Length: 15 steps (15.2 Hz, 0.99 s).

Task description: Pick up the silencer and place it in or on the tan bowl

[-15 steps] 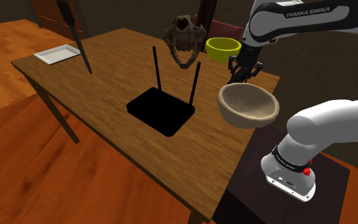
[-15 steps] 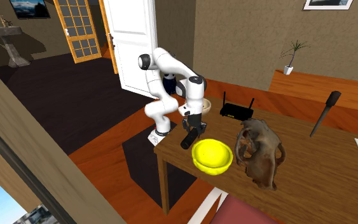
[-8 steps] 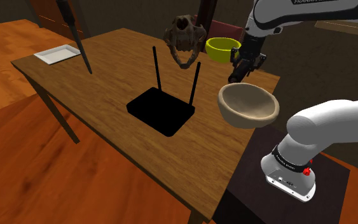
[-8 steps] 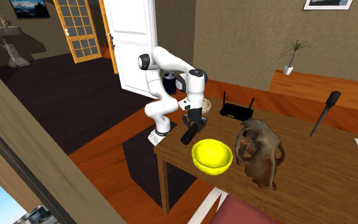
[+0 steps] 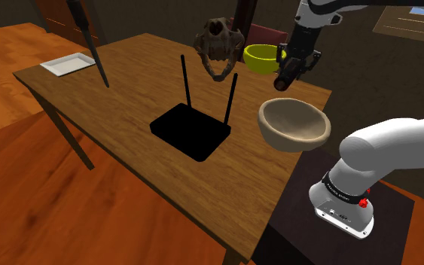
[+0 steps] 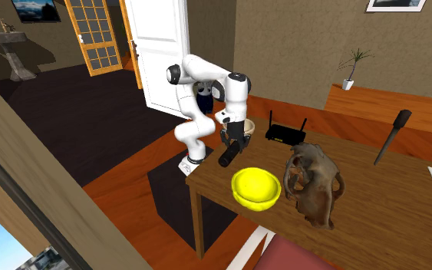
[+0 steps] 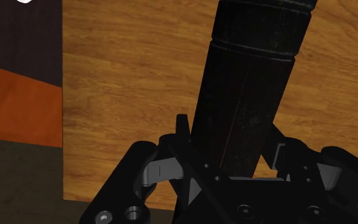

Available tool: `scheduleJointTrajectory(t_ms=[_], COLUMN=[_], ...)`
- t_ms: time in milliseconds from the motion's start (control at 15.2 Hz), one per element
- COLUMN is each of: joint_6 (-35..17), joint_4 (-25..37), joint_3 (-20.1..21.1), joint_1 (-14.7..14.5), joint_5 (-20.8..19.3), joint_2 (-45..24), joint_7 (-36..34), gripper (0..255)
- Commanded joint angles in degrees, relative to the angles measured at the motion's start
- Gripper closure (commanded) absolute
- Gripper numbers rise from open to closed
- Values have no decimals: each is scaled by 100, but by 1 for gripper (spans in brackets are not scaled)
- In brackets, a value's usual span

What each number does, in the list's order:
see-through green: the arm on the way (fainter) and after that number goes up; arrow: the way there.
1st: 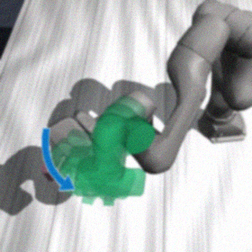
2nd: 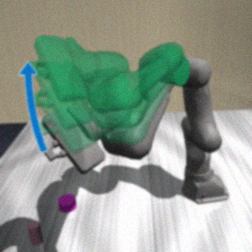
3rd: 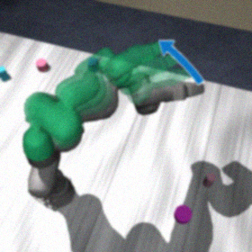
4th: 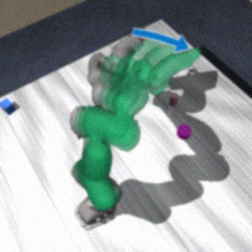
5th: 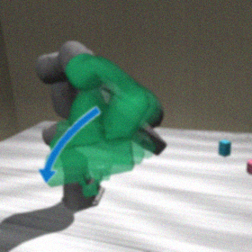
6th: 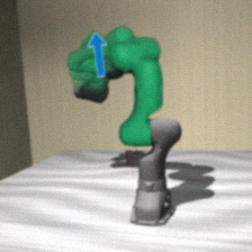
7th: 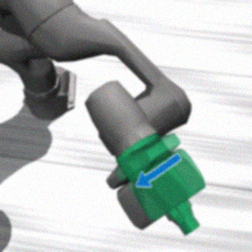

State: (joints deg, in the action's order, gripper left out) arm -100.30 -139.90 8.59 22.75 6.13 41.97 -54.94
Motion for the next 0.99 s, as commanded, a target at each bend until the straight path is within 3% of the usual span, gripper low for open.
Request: scheduleJointTrajectory(t_ms=[0, 924], joint_6=[143, 1149], joint_4=[174, 1419], joint_3=[-3, -69], joint_1=[4, 45], joint_5=[-8, -81], joint_2=[-31, -270], joint_7=[-14, -46], gripper=[255, 255])
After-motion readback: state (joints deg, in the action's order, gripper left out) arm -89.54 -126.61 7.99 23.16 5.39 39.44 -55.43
